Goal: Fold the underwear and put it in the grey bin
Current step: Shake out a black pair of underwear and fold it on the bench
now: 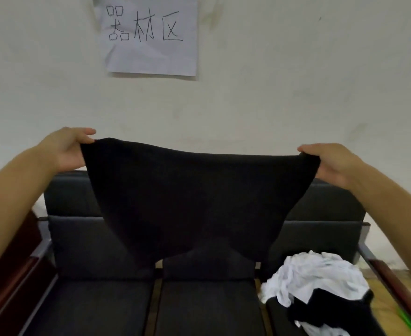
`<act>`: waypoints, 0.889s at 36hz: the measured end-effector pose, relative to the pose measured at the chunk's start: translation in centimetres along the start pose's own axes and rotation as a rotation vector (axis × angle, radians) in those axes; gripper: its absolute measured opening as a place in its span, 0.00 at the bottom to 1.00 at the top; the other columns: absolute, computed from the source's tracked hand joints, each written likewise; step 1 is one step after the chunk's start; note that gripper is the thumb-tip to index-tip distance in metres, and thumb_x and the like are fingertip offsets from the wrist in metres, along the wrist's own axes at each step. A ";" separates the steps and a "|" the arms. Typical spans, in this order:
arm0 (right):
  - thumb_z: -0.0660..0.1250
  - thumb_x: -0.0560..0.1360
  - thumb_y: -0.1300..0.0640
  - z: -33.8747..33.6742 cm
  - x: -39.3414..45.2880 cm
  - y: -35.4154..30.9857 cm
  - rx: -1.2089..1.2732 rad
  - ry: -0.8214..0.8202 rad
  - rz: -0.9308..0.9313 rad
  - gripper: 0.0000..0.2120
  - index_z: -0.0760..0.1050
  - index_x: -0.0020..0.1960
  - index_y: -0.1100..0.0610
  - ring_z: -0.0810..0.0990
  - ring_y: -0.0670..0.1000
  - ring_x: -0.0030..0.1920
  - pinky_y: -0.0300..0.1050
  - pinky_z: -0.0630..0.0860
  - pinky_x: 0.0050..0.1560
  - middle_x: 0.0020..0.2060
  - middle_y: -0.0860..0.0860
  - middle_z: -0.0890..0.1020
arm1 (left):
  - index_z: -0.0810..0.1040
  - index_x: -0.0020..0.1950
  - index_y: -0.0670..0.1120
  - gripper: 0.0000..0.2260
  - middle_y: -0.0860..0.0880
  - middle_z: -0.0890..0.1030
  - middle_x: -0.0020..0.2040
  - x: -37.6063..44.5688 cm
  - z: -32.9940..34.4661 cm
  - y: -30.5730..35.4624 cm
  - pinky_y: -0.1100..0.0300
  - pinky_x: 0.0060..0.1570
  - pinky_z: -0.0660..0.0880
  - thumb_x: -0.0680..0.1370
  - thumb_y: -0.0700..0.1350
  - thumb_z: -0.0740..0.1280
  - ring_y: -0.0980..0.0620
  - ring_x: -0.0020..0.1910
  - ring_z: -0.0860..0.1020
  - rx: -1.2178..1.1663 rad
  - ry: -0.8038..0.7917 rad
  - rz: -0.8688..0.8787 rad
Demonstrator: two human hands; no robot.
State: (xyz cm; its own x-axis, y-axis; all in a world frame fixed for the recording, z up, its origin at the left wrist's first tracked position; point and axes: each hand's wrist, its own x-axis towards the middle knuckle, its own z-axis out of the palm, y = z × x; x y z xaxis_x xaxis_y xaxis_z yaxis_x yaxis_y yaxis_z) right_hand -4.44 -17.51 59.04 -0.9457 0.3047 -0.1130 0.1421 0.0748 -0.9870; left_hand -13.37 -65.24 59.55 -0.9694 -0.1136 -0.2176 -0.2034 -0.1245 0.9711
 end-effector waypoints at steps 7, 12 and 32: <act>0.67 0.73 0.67 -2.2 -1.6 -0.3 -0.297 -0.179 0.010 0.12 0.77 0.55 0.59 0.79 0.55 0.54 0.46 0.74 0.52 0.52 0.57 0.81 | 0.76 0.50 0.43 0.14 0.43 0.78 0.49 -0.7 0.8 -1.5 0.53 0.55 0.72 0.80 0.31 0.53 0.49 0.47 0.78 0.173 -0.155 0.072; 0.69 0.69 0.71 -3.2 -2.6 -0.9 -0.711 -0.081 -0.073 0.11 0.80 0.49 0.58 0.77 0.56 0.53 0.50 0.72 0.59 0.48 0.55 0.81 | 0.75 0.62 0.40 0.18 0.43 0.76 0.55 -1.6 1.7 -1.8 0.57 0.55 0.70 0.75 0.26 0.62 0.48 0.51 0.76 0.462 -0.082 0.222; 0.64 0.78 0.51 -12.2 -4.7 0.4 -1.336 -0.053 -0.305 0.06 0.76 0.48 0.54 0.75 0.55 0.53 0.46 0.70 0.50 0.53 0.51 0.79 | 0.82 0.51 0.41 0.09 0.52 0.73 0.54 -4.8 6.3 -2.6 0.58 0.57 0.65 0.76 0.45 0.69 0.49 0.56 0.72 1.252 -0.086 0.655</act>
State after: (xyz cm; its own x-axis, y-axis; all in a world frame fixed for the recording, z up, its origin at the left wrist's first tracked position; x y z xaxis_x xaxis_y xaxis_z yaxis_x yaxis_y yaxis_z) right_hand 3.64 -7.37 60.52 -0.9956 0.0777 0.0531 0.0710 0.9906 -0.1169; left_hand -9.05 -58.17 58.72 -0.9305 0.2558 0.2620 0.3379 0.8755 0.3454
